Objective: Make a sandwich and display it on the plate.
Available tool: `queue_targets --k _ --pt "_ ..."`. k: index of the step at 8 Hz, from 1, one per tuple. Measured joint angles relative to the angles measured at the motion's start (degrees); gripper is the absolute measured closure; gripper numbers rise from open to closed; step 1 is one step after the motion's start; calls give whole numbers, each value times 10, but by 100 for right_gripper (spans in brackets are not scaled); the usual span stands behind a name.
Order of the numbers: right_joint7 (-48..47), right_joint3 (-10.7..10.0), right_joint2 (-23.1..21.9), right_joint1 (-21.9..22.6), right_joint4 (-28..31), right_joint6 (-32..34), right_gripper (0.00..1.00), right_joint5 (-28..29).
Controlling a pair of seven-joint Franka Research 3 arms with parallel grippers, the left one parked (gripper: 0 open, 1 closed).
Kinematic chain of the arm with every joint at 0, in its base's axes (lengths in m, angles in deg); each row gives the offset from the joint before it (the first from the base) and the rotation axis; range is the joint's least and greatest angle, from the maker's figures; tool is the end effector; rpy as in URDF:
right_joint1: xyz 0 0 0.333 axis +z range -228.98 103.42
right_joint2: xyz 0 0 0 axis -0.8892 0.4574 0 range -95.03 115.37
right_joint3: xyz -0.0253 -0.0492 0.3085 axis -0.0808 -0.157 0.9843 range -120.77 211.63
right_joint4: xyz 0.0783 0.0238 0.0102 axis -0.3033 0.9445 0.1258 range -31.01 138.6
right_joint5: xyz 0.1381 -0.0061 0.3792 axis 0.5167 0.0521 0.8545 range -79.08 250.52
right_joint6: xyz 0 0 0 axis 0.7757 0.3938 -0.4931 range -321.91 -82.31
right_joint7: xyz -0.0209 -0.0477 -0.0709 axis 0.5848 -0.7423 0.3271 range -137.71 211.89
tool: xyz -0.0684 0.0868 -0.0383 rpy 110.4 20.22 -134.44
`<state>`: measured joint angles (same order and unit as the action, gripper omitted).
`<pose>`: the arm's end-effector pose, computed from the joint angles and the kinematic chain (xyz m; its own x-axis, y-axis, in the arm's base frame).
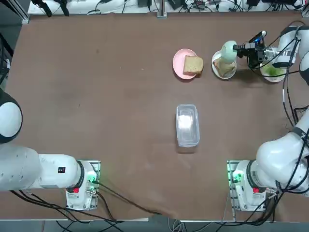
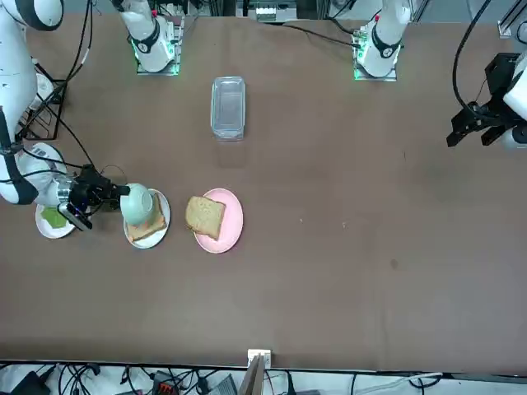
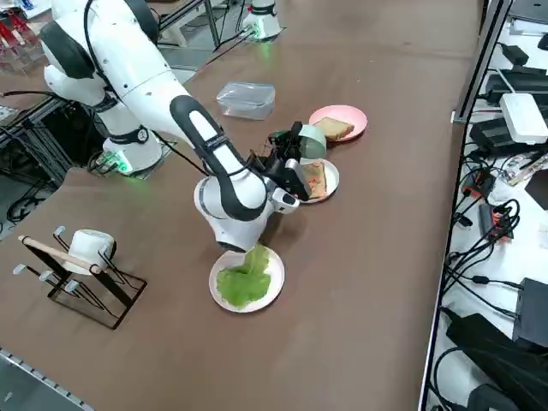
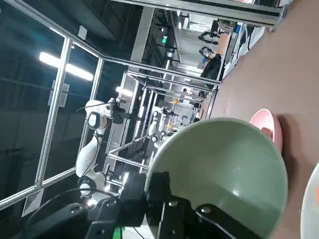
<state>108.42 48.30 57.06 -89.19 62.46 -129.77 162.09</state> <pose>0.5762 -0.1071 0.1468 0.9645 -0.1010 0.2441 0.2567 0.1404 -0.9562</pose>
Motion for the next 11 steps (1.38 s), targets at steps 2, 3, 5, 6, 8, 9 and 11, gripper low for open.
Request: queue_targets --k 2,3,5,6,8,9,11 --pt "1 -2 -1 -1 -23 -1 96 -10" --pt "1 -8 -2 -2 -47 -9 96 -35" --pt "-18 -19 -3 -3 -117 -49 96 -107" --pt "-35 -20 -5 -2 -154 -69 96 -146" --pt "-65 -19 -13 5 -230 -123 96 -254" --pt "-74 -19 -17 14 -260 -161 96 -308" --pt "-85 -17 -17 43 -297 -262 96 -438"
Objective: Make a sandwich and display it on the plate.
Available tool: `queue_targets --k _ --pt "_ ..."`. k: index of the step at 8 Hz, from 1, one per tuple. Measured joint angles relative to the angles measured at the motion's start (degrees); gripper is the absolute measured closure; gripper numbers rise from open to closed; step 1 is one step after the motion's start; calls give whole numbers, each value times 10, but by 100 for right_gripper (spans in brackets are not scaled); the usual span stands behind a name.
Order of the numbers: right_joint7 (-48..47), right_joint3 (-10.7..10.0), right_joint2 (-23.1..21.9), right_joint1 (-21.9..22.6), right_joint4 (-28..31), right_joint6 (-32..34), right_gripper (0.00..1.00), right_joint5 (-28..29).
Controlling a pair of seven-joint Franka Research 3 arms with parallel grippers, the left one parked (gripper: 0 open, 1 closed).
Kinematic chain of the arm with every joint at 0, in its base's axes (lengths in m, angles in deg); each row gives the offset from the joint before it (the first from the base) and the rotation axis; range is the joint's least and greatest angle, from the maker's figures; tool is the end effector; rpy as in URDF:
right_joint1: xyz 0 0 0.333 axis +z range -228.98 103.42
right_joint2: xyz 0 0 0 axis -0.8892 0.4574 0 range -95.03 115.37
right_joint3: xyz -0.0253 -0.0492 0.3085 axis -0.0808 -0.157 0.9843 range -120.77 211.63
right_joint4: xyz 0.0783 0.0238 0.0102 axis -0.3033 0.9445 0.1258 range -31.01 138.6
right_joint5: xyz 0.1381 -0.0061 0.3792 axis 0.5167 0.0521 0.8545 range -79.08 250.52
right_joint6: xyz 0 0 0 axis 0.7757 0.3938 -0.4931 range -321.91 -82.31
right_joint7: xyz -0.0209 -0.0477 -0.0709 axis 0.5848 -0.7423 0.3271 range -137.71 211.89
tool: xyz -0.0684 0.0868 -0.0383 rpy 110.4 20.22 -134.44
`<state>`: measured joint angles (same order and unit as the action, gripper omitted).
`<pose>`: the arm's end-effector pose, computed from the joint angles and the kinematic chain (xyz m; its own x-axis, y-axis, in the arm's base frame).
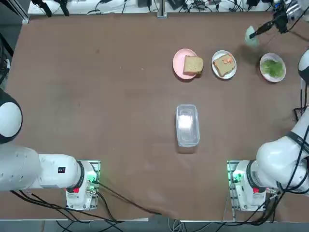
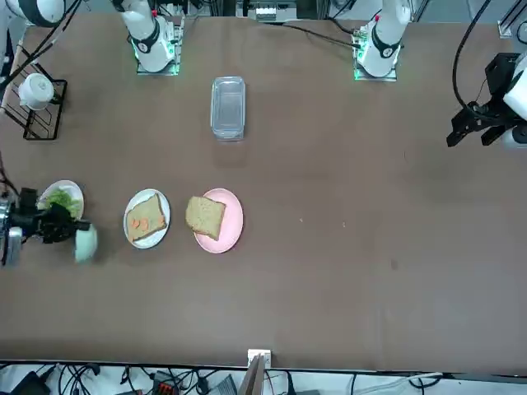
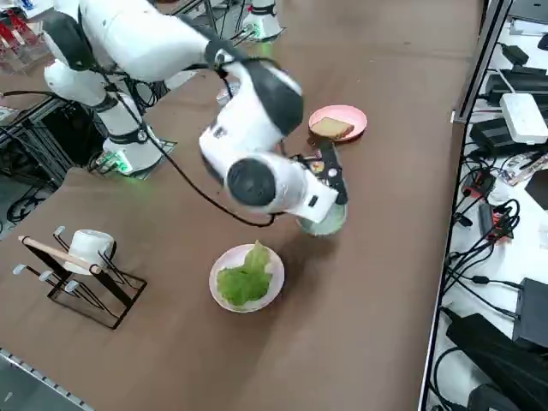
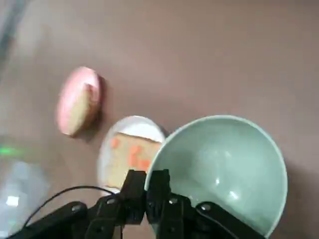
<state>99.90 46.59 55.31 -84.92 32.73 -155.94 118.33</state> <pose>0.7002 -0.2133 0.2775 0.8531 0.4262 0.3011 0.5218 -0.6881 -0.5042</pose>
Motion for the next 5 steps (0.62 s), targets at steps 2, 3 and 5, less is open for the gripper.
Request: queue_targets --k 2,3,5 --pt "-7 1 4 31 -4 -98 96 -131" --pt "-9 1 7 38 -4 -134 96 -186" --pt "-17 -1 19 39 -4 -192 96 -278"
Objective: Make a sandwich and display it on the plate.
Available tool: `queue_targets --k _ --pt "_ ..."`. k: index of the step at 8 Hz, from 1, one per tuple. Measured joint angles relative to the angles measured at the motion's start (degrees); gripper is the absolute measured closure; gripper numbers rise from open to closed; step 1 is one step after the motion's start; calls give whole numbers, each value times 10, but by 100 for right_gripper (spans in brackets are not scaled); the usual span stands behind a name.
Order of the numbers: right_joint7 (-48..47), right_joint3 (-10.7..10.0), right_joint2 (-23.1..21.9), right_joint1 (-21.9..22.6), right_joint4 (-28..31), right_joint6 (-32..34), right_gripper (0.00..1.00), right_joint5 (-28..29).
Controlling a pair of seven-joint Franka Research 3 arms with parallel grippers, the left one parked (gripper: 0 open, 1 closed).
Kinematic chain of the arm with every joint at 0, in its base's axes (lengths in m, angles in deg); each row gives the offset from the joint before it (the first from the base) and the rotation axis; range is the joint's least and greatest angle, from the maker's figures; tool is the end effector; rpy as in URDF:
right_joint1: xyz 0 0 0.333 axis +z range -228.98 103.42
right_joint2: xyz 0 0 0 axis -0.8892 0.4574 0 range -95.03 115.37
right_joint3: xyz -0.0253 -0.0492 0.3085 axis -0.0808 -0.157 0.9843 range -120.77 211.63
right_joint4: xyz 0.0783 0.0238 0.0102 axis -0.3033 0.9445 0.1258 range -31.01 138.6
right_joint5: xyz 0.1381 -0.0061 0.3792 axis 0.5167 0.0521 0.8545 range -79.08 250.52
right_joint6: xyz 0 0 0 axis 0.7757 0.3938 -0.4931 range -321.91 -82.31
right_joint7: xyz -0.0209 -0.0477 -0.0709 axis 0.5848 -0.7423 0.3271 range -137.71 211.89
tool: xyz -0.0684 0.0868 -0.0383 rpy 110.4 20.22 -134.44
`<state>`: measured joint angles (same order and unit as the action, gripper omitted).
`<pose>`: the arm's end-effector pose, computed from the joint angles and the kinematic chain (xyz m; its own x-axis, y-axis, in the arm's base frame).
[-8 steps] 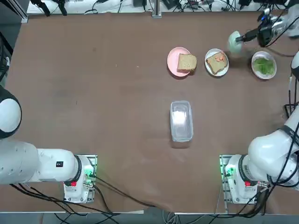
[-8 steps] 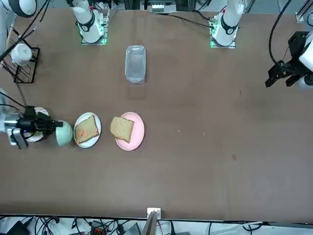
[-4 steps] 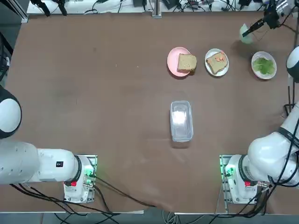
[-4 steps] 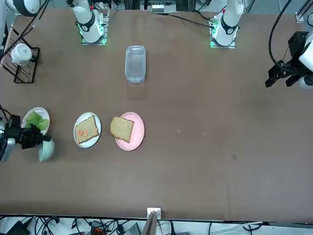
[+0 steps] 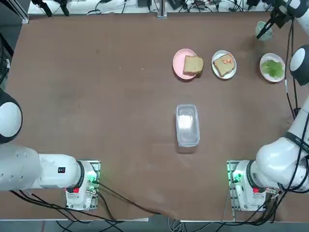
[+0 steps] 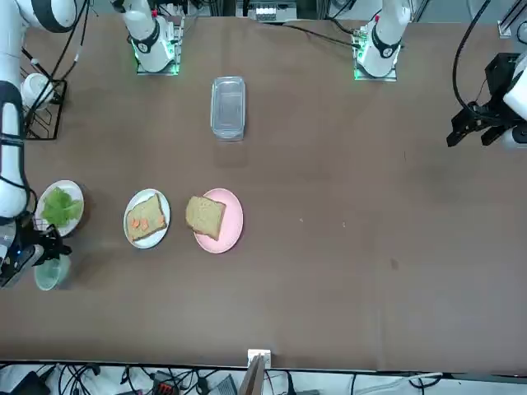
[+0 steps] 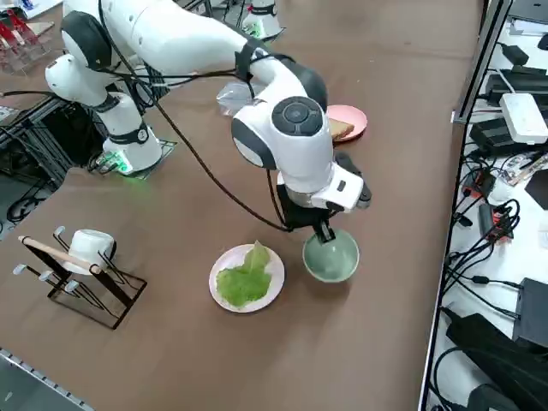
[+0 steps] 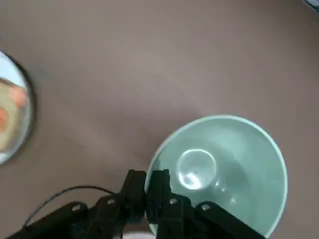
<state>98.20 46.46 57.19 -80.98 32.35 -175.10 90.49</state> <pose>0.7312 -0.2241 0.2647 0.7483 0.6581 0.0832 0.6619 -0.7490 -0.0297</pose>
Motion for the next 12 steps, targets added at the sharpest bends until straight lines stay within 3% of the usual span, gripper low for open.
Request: queue_targets --k 2,3,12 --pt "-50 -3 17 -2 4 -52 96 -90" --pt "-73 -4 24 -3 9 -77 96 -109" --pt "-194 -5 43 -6 17 -123 94 -115"
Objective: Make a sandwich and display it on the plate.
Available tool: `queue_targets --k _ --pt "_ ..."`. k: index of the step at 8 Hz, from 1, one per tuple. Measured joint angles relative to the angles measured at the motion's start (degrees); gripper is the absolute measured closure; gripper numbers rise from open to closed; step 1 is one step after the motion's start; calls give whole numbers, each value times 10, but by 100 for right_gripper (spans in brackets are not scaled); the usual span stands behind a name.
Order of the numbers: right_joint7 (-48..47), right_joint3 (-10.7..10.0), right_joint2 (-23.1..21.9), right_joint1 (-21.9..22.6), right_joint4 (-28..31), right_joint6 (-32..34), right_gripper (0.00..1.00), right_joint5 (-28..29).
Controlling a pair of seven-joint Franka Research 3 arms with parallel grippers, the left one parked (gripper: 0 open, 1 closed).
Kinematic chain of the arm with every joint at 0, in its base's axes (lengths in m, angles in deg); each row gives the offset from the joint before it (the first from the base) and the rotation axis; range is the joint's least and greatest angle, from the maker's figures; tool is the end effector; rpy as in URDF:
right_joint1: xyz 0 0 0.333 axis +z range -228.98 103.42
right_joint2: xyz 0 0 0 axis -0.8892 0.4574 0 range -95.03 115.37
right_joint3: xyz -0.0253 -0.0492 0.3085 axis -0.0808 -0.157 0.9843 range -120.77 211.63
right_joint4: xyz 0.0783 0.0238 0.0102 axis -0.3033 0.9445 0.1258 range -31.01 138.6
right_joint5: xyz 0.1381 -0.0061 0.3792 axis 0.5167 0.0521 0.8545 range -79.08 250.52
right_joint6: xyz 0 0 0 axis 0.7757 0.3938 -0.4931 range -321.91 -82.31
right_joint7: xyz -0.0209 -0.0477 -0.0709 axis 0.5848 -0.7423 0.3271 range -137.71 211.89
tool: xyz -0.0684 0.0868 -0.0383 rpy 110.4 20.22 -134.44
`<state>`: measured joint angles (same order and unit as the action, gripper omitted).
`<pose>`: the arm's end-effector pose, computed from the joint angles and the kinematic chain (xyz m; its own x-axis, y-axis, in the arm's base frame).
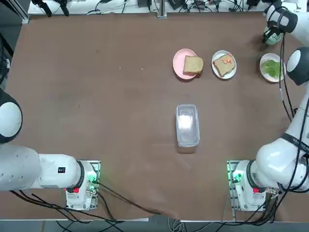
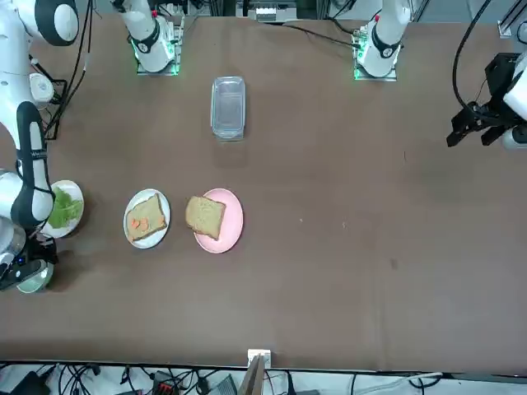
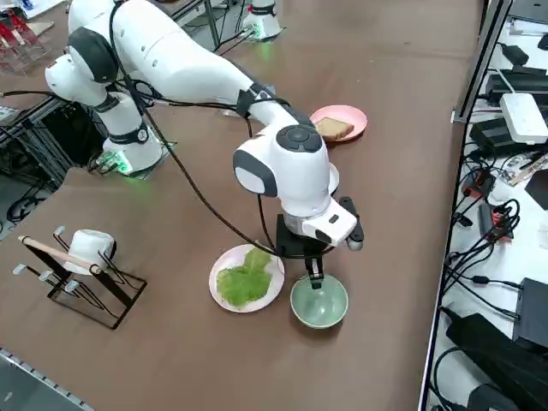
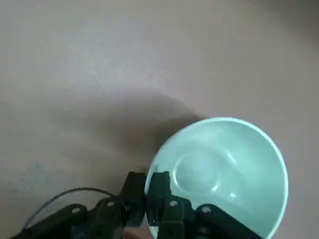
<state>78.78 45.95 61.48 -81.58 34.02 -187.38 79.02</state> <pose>0.7337 -0.2482 0.2135 0.8879 0.4589 0.0314 0.4498 -0.8805 0.1495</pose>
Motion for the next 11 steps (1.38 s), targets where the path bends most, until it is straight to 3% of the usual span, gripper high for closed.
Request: queue_targets --k 3,6,8,10,11 --pt "-15 5 1 5 0 -2 84 0" --pt "-15 6 -2 11 -5 -4 33 0" --pt "-15 6 -31 12 -11 38 0 0" --pt "-15 7 -87 11 -6 135 0 0" --pt "-15 6 -115 7 19 154 1 0"
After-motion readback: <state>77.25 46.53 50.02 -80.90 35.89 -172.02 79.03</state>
